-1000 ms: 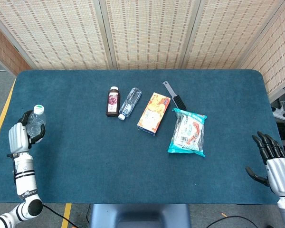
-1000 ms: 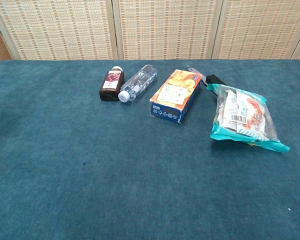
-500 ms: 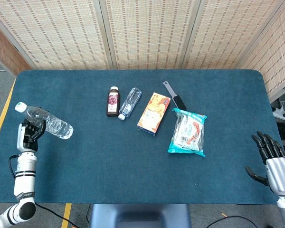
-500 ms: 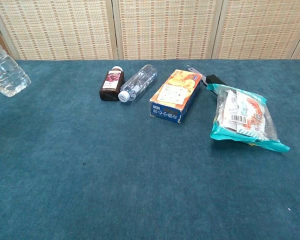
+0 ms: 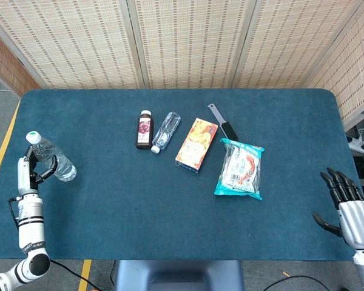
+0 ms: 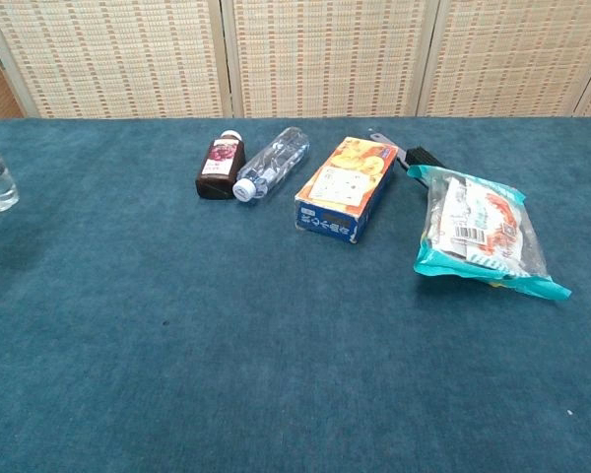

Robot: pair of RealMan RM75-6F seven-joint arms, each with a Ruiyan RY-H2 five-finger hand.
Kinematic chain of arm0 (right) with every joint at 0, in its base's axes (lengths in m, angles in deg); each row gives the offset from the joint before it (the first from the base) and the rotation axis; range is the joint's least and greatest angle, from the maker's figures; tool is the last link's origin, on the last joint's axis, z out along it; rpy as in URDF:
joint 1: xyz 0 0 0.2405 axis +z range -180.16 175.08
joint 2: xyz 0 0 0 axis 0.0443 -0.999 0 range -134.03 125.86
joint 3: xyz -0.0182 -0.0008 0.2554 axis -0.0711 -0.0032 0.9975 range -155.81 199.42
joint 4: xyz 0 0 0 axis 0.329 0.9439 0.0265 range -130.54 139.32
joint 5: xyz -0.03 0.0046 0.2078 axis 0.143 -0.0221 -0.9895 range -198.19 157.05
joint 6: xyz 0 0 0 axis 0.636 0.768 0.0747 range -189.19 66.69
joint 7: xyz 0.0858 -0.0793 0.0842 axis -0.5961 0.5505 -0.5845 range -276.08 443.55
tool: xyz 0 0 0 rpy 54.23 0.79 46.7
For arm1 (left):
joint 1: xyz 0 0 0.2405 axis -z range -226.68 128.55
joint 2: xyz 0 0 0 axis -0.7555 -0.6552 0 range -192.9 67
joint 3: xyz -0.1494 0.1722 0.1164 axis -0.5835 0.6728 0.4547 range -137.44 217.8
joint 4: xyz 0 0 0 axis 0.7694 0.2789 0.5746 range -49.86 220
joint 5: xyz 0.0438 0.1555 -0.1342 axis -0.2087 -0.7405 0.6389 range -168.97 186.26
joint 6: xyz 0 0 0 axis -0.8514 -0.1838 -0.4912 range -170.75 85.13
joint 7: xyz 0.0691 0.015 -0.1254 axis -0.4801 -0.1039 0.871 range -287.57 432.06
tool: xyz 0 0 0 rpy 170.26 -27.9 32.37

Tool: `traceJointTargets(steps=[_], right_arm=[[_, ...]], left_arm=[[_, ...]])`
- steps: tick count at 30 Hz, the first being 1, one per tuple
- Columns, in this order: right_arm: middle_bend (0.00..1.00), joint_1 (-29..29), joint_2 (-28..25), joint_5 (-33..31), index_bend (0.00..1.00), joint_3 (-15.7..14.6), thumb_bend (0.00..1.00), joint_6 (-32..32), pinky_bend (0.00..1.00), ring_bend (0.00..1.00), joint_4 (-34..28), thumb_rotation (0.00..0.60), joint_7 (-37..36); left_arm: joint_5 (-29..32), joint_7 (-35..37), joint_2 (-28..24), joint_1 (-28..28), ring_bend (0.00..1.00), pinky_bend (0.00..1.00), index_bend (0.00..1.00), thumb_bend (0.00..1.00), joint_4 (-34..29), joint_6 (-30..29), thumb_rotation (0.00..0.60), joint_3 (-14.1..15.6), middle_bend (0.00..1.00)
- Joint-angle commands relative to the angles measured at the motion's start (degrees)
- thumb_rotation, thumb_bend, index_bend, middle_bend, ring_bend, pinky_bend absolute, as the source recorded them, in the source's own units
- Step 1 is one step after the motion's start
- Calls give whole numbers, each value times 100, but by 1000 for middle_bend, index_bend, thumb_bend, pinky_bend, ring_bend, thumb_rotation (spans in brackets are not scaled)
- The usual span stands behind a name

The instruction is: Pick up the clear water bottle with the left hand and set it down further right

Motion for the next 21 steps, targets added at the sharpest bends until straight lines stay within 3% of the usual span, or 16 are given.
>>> traceJointTargets(steps=[1,5,10,15,18,21], right_arm=[[0,2,-2,-2,26,-2,137,-6,130,0,-1,600,-2],[0,3,-8,6,26,-10,138,-10,130,0,-4,600,-4],[0,7,-7,-3,25,-8,138,-17,130,0,-5,600,-8],[0,10,-7,2,26,-17,137,-28,130,0,-6,600,-1],[0,11,-8,1,25,-22,138,-36,130,0,-9,600,5],[0,16,-16,-4,26,-28,138,-54,130,0,-19,600,6]], left_arm=[[-228,-1823,776,352,507,472,382,573,1185,-1142,600,349,490],[-150,-1271,697,283,507,474,383,573,759,-821,600,232,490],[168,678,-48,-67,508,477,383,573,-729,407,600,-124,490],[62,2086,-458,-295,508,478,383,572,-1228,1095,600,-323,490],[-32,2213,-525,-312,508,477,383,572,-1191,1174,600,-295,490],[-56,1850,-450,-274,508,478,383,573,-1008,975,600,-206,491]])
